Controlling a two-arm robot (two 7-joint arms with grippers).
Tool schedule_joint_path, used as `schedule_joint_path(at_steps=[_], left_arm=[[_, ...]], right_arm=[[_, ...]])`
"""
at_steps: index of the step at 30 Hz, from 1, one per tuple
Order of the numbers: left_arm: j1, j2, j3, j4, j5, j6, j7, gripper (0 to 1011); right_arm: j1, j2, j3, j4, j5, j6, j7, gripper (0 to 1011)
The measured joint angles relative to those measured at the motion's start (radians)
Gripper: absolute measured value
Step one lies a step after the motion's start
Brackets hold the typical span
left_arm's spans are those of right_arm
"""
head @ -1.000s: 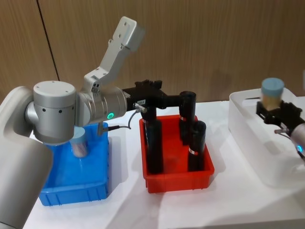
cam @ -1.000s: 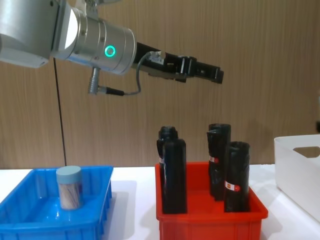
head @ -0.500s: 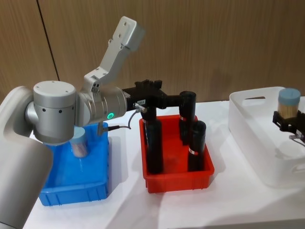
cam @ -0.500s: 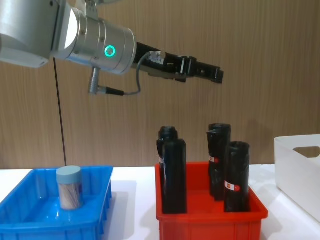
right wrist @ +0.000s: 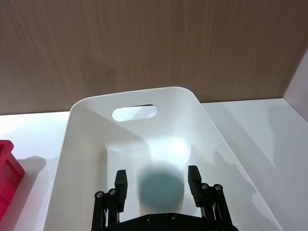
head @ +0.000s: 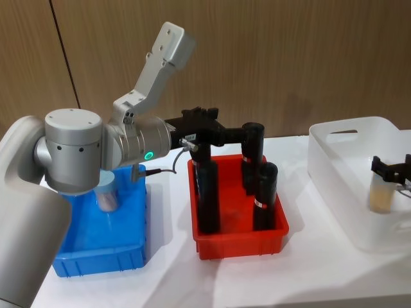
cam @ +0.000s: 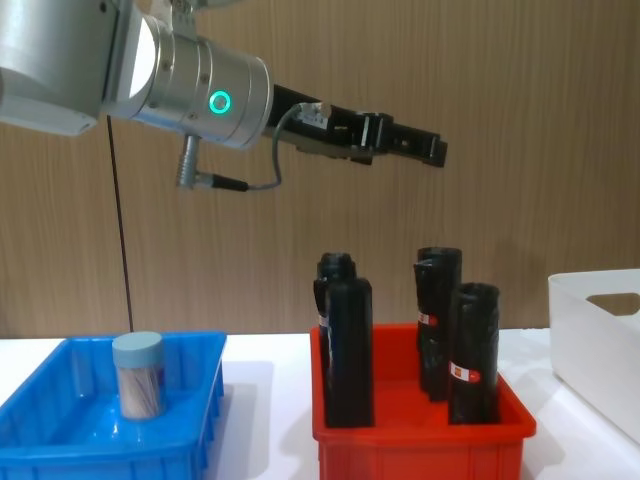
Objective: Pick the cotton swabs from the blue box and place them into the white box.
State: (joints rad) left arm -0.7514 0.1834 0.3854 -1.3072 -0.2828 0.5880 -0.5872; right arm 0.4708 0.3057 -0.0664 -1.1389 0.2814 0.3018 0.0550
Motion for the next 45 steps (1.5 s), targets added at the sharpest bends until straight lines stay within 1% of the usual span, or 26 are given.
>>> schedule_joint_path(at_steps=[1, 2, 5, 7, 9, 22, 38, 43, 45], left_arm=[[0.000, 0.000, 0.000, 0.000, 0.000, 0.000, 0.000, 1003], [0.000, 0.000, 0.000, 0.000, 0.000, 0.000, 0.000, 1003], [0.000, 0.000, 0.000, 0.000, 0.000, 0.000, 0.000, 1003], [0.000, 0.000, 0.000, 0.000, 0.000, 0.000, 0.000, 1003], [0.000, 0.000, 0.000, 0.000, 0.000, 0.000, 0.000, 1003], [0.000, 0.000, 0.000, 0.000, 0.000, 0.000, 0.000, 1003], [0.000, 0.000, 0.000, 0.000, 0.000, -0.001, 0.000, 1003], [0.011, 0.004, 0.001, -0.007, 0.000, -0.013, 0.011, 1003], [0.024, 0.009, 0.003, -0.015, 0.002, -0.027, 0.025, 1003]], right_arm=[[0.000, 0.000, 0.000, 0.001, 0.000, 0.000, 0.000, 789], [0.000, 0.000, 0.001, 0.001, 0.001, 0.000, 0.000, 805], [0.000, 0.001, 0.003, 0.003, 0.002, 0.000, 0.000, 907], [0.000, 0.001, 0.004, 0.004, 0.002, -0.003, 0.001, 940], [-0.001, 0.001, 0.005, 0.005, 0.003, -0.007, 0.001, 997], [-0.009, 0.002, 0.009, -0.001, -0.002, -0.030, 0.006, 1002], [-0.015, 0.003, 0.011, -0.010, -0.006, -0.041, 0.011, 1002], [-0.026, 0.003, 0.007, -0.025, -0.006, -0.046, 0.011, 1002], [-0.038, 0.004, 0.003, -0.041, -0.006, -0.052, 0.011, 1002]])
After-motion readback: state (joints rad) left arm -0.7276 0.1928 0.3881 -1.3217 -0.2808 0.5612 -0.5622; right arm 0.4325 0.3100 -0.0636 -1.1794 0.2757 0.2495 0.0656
